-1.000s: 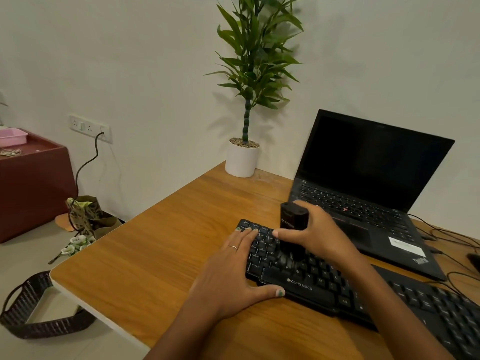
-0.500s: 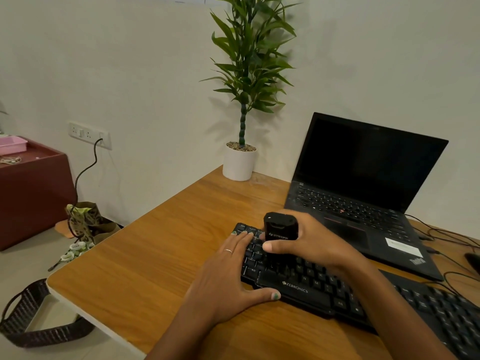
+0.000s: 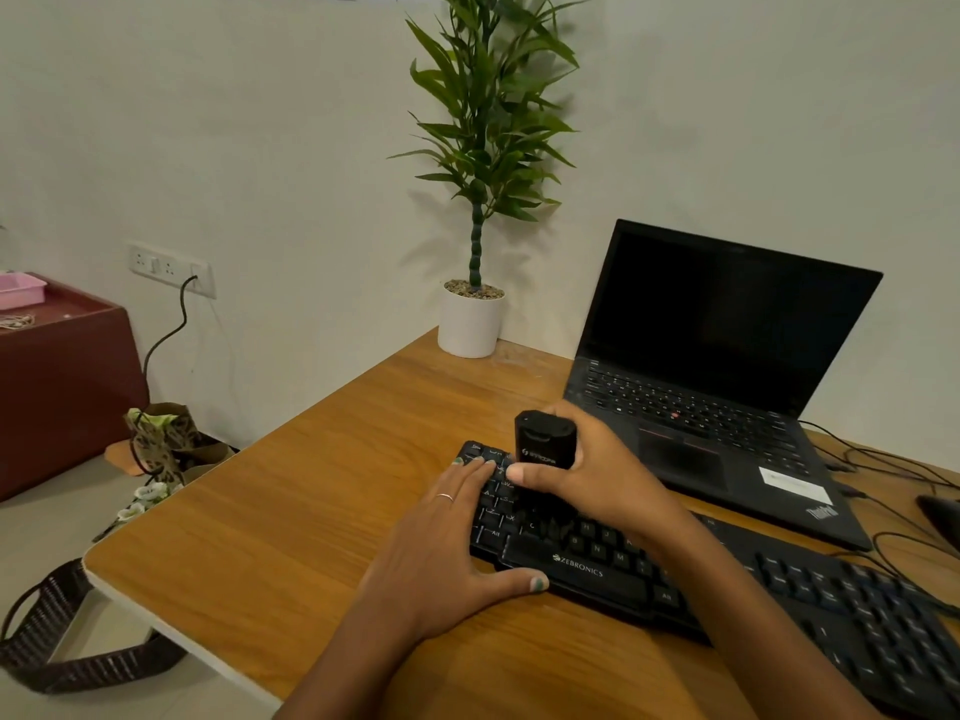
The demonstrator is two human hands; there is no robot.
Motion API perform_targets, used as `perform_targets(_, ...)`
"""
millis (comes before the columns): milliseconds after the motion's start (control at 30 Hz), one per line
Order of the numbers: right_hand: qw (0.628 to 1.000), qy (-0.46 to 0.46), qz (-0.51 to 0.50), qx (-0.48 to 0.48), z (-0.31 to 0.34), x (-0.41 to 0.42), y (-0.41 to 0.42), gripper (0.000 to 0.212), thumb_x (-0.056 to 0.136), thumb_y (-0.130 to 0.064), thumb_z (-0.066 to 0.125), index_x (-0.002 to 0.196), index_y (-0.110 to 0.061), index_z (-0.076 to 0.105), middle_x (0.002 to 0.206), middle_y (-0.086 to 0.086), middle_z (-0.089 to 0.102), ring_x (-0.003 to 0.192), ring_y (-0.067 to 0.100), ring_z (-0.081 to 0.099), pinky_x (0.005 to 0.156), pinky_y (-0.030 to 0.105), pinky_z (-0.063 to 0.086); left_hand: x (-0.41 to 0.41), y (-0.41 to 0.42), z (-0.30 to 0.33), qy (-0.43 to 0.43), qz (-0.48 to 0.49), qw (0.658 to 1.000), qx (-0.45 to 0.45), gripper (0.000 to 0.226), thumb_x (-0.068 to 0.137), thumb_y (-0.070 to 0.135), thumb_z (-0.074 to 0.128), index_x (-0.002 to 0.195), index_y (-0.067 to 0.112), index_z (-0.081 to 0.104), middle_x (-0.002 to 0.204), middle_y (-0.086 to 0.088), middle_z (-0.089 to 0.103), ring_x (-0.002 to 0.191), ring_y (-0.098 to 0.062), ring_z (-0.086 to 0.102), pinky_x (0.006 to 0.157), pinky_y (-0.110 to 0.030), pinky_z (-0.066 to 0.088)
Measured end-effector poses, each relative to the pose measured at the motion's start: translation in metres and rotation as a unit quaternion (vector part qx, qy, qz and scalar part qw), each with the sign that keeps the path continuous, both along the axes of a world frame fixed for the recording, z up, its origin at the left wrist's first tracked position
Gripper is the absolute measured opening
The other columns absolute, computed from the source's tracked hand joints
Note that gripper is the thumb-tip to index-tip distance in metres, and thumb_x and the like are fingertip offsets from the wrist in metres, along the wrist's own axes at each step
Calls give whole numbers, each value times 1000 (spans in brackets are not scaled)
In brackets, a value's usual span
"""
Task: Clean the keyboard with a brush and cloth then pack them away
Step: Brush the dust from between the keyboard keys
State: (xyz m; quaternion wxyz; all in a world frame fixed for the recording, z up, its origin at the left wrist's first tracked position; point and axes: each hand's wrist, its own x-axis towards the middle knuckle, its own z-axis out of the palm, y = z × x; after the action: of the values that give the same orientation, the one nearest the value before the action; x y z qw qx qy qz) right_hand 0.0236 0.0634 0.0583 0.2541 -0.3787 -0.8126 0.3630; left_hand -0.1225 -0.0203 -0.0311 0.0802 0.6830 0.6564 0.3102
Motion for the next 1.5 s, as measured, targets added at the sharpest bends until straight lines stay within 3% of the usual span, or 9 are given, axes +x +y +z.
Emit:
perform_targets(333, 999, 0, 34, -22, -2, -2, -1, 37, 73, -30, 78, 101, -25, 55, 97, -8, 64, 94, 8, 61, 77, 23, 47, -1, 1, -3, -1, -7, 1000, 17, 109, 68, 86, 51, 153, 31, 10, 158, 16, 14, 143, 1, 7, 112, -21, 17)
perform_targets(467, 998, 4, -48, 32, -4, -3, 2, 36, 76, -31, 76, 95, -35, 46, 94, -14, 56, 92, 7, 55, 68, 20, 41, -1, 0, -2, 8, 3, 1000, 10, 111, 68, 85, 51, 154, 30, 7, 159, 16, 9, 143, 1, 3, 111, -20, 10)
perform_targets(633, 996, 37, 62, -61, 1, 4, 3, 33, 72, -27, 79, 96, -27, 56, 98, -4, 67, 96, 12, 63, 79, 25, 49, -1, 1, -2, 1, -1, 1000, 3, 112, 65, 89, 47, 153, 32, 9, 159, 15, 13, 145, -3, 8, 115, -27, 20)
perform_targets(767, 995, 11, -78, 63, -5, 2, 12, 36, 77, -28, 75, 103, -25, 51, 99, -11, 58, 93, 7, 54, 67, 16, 39, 0, 0, -2, 15, 10, 1000, -5, 112, 67, 86, 49, 154, 30, 5, 160, 16, 6, 145, -1, 0, 114, -23, 10)
perform_targets(933, 994, 47, 21, -95, 0, 13, 20, 42, 73, -26, 77, 108, -23, 55, 104, -1, 68, 100, 13, 62, 81, 27, 48, 1, 0, -1, 11, 7, 1000, -13, 111, 68, 85, 50, 154, 31, 5, 160, 16, 5, 145, -1, -1, 114, -23, 9)
perform_targets(1067, 994, 23, -92, 51, -9, 7, 25, 37, 76, -29, 76, 105, -23, 53, 99, -9, 59, 94, 10, 57, 77, 29, 46, 1, 0, -1, 13, 9, 1000, -12, 111, 68, 86, 50, 154, 31, 5, 160, 17, 4, 145, 0, -3, 116, -26, 10)
perform_targets(1233, 998, 15, -23, -56, -4, 11, 31, 47, 72, -30, 78, 112, -22, 55, 107, -4, 63, 101, 13, 59, 88, 33, 48, 1, 1, -1, 16, 8, 1000, -16, 111, 68, 86, 50, 154, 31, 5, 160, 16, 4, 146, -1, -2, 114, -23, 7)
perform_targets(1367, 990, 14, -110, 83, -11, 6, 31, 36, 78, -27, 74, 104, -24, 51, 93, -14, 55, 88, 6, 53, 70, 22, 43, 0, 1, -1, 15, 10, 1000, -13, 111, 68, 86, 50, 153, 32, 5, 160, 18, 4, 145, 0, -3, 115, -25, 9)
perform_targets(1500, 997, 22, -71, 38, -12, 6, 37, 47, 76, -27, 76, 117, -20, 54, 106, -9, 59, 101, 11, 54, 78, 24, 42, 1, 1, -1, 14, 11, 1000, -15, 111, 67, 87, 49, 154, 33, 5, 160, 18, 4, 145, 0, -3, 117, -27, 10)
